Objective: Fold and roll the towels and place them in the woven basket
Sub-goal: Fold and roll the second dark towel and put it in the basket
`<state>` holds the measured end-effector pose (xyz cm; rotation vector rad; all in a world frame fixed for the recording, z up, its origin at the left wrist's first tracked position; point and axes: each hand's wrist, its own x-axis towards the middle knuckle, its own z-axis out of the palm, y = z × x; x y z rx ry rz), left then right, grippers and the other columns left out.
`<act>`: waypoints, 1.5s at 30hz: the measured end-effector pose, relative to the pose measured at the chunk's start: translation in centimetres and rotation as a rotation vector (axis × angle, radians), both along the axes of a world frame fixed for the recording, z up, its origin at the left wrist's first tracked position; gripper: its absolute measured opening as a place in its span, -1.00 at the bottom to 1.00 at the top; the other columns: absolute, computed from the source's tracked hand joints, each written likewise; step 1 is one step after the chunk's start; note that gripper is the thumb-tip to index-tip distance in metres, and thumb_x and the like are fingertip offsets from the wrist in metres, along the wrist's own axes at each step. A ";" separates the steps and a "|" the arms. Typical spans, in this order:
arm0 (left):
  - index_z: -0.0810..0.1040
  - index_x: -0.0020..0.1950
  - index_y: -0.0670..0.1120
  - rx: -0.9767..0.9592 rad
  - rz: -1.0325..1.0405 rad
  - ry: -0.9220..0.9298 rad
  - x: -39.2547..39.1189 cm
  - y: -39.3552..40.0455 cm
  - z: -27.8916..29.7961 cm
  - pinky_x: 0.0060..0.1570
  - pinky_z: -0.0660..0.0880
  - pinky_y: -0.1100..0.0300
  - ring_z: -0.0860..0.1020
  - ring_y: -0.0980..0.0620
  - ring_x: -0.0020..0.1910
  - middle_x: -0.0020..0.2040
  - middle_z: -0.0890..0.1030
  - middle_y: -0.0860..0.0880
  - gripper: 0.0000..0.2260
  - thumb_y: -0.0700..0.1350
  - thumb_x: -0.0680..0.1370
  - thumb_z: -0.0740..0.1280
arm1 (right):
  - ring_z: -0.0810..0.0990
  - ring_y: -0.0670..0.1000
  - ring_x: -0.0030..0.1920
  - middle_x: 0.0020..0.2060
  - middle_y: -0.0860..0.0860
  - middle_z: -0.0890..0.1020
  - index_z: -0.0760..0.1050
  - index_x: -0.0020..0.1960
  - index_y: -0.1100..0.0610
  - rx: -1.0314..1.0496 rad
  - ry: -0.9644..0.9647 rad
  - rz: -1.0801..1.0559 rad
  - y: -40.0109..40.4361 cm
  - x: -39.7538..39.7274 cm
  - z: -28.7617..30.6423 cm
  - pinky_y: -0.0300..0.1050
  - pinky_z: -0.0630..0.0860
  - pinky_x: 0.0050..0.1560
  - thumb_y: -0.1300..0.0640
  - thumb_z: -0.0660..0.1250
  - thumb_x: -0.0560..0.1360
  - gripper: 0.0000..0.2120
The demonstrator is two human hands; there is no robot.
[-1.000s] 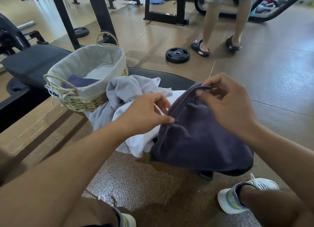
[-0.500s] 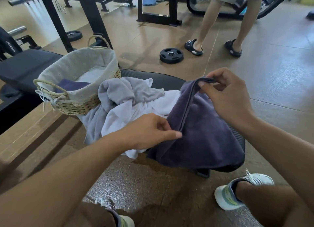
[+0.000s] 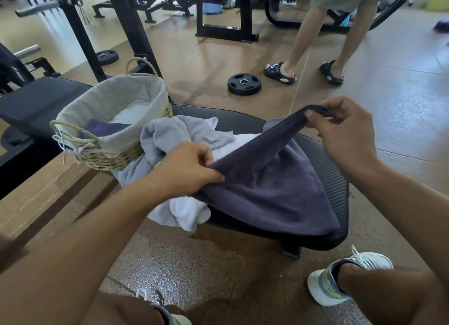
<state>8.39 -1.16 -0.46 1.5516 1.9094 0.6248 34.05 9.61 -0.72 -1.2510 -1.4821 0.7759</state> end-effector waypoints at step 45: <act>0.65 0.01 -0.06 0.384 0.147 -0.538 3.2 -2.2 -0.5 -0.06 0.63 0.22 0.72 0.11 -0.15 -0.19 0.75 0.04 -0.84 -0.24 0.48 0.51 | 0.63 -0.21 0.02 -0.05 -0.23 0.67 0.68 0.06 0.05 0.405 -0.319 0.514 -5.0 -4.2 -1.8 -0.34 0.47 0.12 0.14 0.53 0.48 -0.84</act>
